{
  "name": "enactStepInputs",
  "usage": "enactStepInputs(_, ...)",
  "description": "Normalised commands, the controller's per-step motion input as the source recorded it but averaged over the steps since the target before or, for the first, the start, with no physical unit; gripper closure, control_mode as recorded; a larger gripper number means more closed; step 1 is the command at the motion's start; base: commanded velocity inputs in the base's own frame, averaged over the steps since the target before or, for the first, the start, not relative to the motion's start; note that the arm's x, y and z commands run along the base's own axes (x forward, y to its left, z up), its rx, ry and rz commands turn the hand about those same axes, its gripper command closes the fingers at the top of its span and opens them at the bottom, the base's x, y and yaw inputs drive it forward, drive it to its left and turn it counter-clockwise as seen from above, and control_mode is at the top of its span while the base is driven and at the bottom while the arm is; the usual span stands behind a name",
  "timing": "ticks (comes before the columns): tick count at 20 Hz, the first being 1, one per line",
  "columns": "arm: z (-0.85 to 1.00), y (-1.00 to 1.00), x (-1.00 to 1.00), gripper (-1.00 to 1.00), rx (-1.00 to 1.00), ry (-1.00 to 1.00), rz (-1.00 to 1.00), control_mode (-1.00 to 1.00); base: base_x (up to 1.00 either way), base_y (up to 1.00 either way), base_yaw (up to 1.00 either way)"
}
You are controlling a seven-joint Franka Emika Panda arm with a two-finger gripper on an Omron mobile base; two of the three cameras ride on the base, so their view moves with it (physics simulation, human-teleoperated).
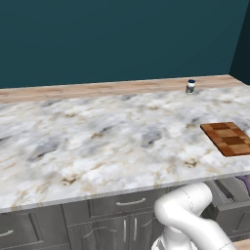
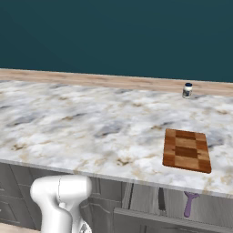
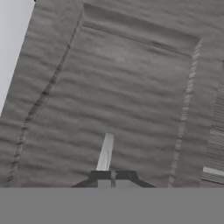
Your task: Open the drawer on the right and place the cutting tools on the cutting board.
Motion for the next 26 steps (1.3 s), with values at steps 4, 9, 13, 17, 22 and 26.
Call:
enactStepInputs(4, -0.12, -0.21, -0.93, -1.0, -0.13, 0.0, -0.1, -1.0, 0.0, 0.0, 0.0)
enactStepInputs(9, 0.63, 0.0, -0.88, -1.0, -0.14, -0.13, -0.06, -1.0, 0.0, 0.0, 0.0)
enactStepInputs(13, 1.0, 0.15, -0.33, -1.0, -0.21, -0.23, 0.0, -1.0, 0.0, 0.0, 0.0)
enactStepInputs(17, 1.0, 0.45, 0.01, -1.0, -0.27, -0.07, 0.0, -1.0, 0.0, 0.0, 0.0)
enactStepInputs(22, 1.0, 0.63, 0.21, -1.0, -0.37, 0.0, 0.0, -1.0, 0.0, 0.0, 0.0)
enactStepInputs(26, 0.87, 0.72, 0.24, -1.0, -0.44, 0.02, 0.0, -1.0, 0.0, 0.0, 0.0)
